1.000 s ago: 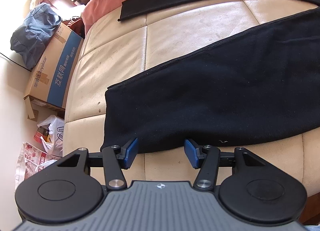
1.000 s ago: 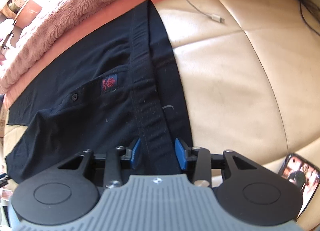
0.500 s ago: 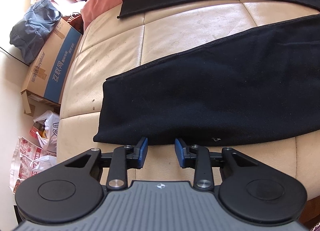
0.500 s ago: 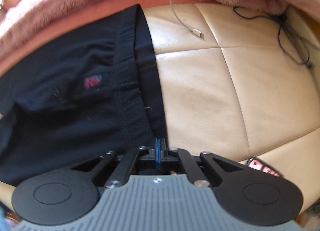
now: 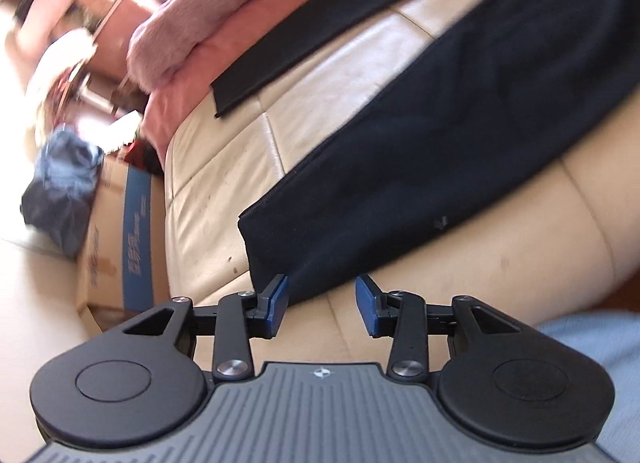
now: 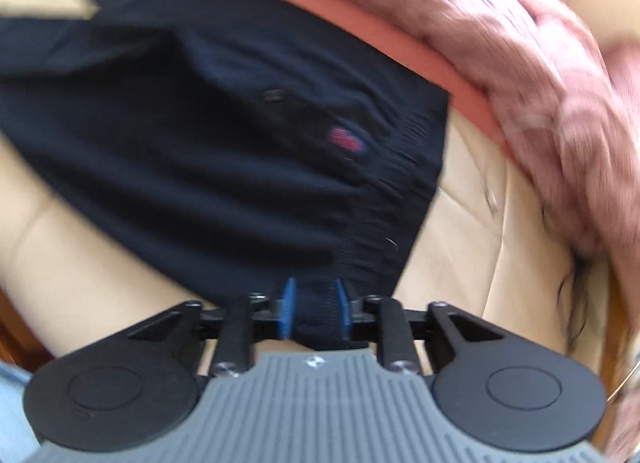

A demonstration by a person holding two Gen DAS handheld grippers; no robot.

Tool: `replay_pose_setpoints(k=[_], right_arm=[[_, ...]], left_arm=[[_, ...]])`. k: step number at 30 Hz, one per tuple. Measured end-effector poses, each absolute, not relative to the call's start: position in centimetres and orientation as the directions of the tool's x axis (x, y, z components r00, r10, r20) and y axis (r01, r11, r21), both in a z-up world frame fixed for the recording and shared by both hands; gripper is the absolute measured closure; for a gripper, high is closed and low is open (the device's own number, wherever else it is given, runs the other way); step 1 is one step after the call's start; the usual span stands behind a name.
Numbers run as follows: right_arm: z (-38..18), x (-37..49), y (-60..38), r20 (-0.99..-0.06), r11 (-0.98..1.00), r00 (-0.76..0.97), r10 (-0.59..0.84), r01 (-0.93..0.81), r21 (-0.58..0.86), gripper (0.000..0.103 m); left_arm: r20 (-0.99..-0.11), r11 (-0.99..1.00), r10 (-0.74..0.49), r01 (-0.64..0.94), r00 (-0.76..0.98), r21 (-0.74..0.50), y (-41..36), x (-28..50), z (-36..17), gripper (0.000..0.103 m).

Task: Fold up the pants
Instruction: 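Move the left tool to the trouser leg hem while the right tool approaches the waistband, then close the left tool on the hem and lift it toward the waistband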

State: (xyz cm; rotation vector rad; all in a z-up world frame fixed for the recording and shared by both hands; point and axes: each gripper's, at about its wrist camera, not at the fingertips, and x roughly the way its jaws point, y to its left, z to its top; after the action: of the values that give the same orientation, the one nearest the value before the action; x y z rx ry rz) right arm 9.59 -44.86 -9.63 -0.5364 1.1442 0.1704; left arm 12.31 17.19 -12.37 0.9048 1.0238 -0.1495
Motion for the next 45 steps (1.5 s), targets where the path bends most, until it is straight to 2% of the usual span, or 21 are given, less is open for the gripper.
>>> replay_pose_setpoints(k=[6, 8, 12, 15, 17, 19, 21, 23, 24, 25, 29, 34, 36, 37, 40, 45], right_arm=[[-11.9, 6.1, -41.4, -0.847, 0.678, 0.472, -0.245, -0.541, -0.497, 0.081], [-12.5, 5.5, -40.9, -0.845, 0.643, 0.465, -0.263, -0.568, -0.513, 0.073], [-12.7, 5.0, -40.6, -0.846, 0.635, 0.453, -0.281, -0.573, -0.518, 0.068], [-12.7, 4.4, -40.5, -0.836, 0.628, 0.467, -0.289, -0.567, -0.534, 0.066], [-13.1, 3.8, -40.1, -0.822, 0.588, 0.488, -0.294, -0.586, -0.558, 0.066], [-13.8, 3.4, -39.9, -0.809, 0.530, 0.506, -0.299, -0.617, -0.582, 0.066], [-14.3, 2.8, -39.7, -0.806, 0.478, 0.510, -0.301, -0.651, -0.590, 0.066], [-14.9, 2.1, -39.5, -0.798, 0.417, 0.518, -0.309, -0.680, -0.603, 0.066], [-15.1, 1.8, -39.4, -0.795, 0.387, 0.522, -0.310, -0.695, -0.606, 0.066], [-15.3, 1.5, -39.2, -0.788, 0.352, 0.533, -0.309, -0.706, -0.615, 0.065], [-16.6, 1.3, -38.5, -0.742, 0.191, 0.595, -0.308, -0.725, -0.661, 0.065], [-17.9, 1.4, -38.0, -0.734, 0.024, 0.612, -0.294, -0.763, -0.646, 0.067], [-18.0, 1.5, -38.3, -0.737, 0.004, 0.604, -0.305, -0.773, -0.635, 0.084], [-18.3, 1.6, -38.6, -0.733, -0.007, 0.595, -0.330, -0.778, -0.628, 0.102], [-17.3, 2.2, -39.2, -0.731, 0.079, 0.601, -0.324, -0.753, -0.654, 0.103], [-12.9, 4.0, -40.3, -0.667, 0.345, 0.676, -0.314, -0.574, -0.743, 0.103]], left_arm=[[-0.722, 0.390, 0.331, 0.609, 0.608, 0.691, 17.0, 11.1, -16.0, 0.054], [-0.702, 0.328, 0.343, 0.621, 0.624, 0.712, 16.8, 11.3, -17.5, 0.054], [-0.639, 0.153, 0.366, 0.633, 0.677, 0.759, 16.4, 11.5, -20.5, 0.054], [-0.562, 0.021, 0.366, 0.597, 0.742, 0.802, 16.4, 11.3, -22.9, 0.059], [-0.535, 0.021, 0.380, 0.572, 0.754, 0.820, 16.4, 12.1, -23.4, 0.061], [-0.518, 0.027, 0.398, 0.555, 0.757, 0.831, 16.4, 12.9, -23.8, 0.071], [-0.514, 0.061, 0.411, 0.540, 0.752, 0.839, 16.2, 13.5, -23.6, 0.075], [-0.542, 0.178, 0.421, 0.520, 0.727, 0.836, 16.1, 14.1, -22.2, 0.079], [-0.562, 0.251, 0.424, 0.505, 0.710, 0.826, 16.2, 14.6, -21.2, 0.090], [-0.574, 0.312, 0.429, 0.482, 0.698, 0.819, 16.4, 15.1, -20.5, 0.095], [-0.613, 0.532, 0.416, 0.367, 0.672, 0.763, 16.6, 16.3, -16.8, 0.099], [-0.633, 0.645, 0.419, 0.277, 0.651, 0.712, 16.5, 17.2, -14.0, 0.099], [-0.644, 0.679, 0.422, 0.248, 0.638, 0.691, 16.6, 16.7, -13.4, 0.099], [-0.649, 0.695, 0.420, 0.235, 0.634, 0.679, 16.6, 16.4, -13.3, 0.099], [-0.663, 0.743, 0.414, 0.190, 0.623, 0.642, 16.7, 16.1, -12.5, 0.101], [-0.663, 0.838, 0.393, 0.048, 0.637, 0.543, 17.5, 16.2, -9.5, 0.102]])
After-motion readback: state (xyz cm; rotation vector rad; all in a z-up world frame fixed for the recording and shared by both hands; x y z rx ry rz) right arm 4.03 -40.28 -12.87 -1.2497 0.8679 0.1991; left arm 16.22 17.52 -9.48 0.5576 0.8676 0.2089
